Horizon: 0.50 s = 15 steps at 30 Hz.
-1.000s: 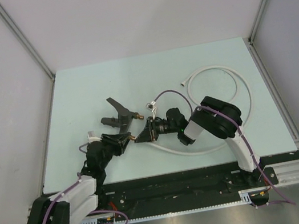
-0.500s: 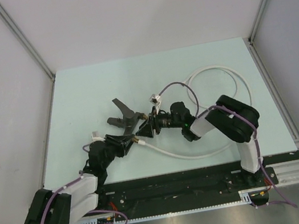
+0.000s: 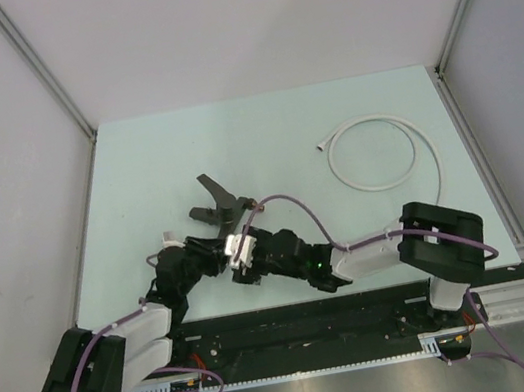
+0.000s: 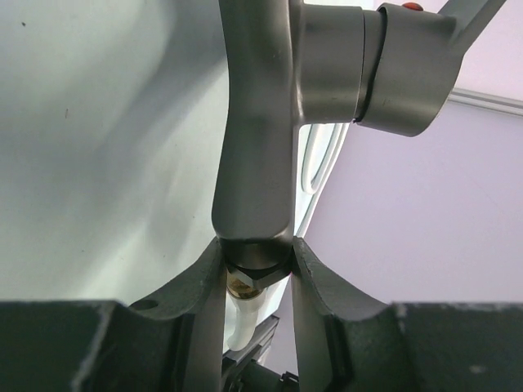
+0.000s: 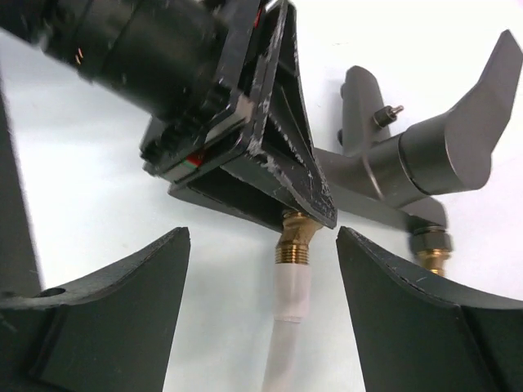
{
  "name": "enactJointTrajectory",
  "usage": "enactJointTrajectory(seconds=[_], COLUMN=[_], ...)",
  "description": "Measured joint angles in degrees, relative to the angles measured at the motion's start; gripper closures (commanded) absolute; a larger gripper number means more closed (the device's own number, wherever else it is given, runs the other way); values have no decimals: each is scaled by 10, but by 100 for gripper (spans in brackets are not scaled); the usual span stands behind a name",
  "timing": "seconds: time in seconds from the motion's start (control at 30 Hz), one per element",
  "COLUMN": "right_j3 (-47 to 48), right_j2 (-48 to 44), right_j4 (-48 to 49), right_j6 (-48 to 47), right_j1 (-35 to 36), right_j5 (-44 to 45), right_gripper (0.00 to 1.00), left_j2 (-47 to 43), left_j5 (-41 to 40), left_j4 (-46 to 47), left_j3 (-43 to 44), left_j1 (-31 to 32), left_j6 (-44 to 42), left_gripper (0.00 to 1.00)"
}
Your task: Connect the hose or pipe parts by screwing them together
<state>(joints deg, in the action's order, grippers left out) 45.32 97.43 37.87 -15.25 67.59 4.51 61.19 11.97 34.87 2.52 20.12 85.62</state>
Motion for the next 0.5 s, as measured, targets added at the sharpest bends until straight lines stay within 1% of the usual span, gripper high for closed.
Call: enactJointTrajectory(seconds=[0.13, 0.33, 0.43, 0.47, 0.5], right_j3=[0, 0, 0, 0, 0], right_j2=[31, 87, 108, 112, 116], right_j4=[-4, 9, 15, 16, 19], right_j6=[-100, -175, -196, -201, -205], right_j1=[36, 52, 55, 55, 55], right_j5=[90, 177, 203, 209, 214], right_gripper=[27, 35, 43, 54, 61], left_j2=[0, 0, 0, 0, 0], left_j5=[5, 9, 15, 17, 19], left_j4=[-8, -27, -32, -33, -35], left_j3=[0, 0, 0, 0, 0], left_j1=[0, 0, 0, 0, 0], left_j6=[4, 4, 4, 5, 5], left_gripper=[100, 100, 100, 99, 100])
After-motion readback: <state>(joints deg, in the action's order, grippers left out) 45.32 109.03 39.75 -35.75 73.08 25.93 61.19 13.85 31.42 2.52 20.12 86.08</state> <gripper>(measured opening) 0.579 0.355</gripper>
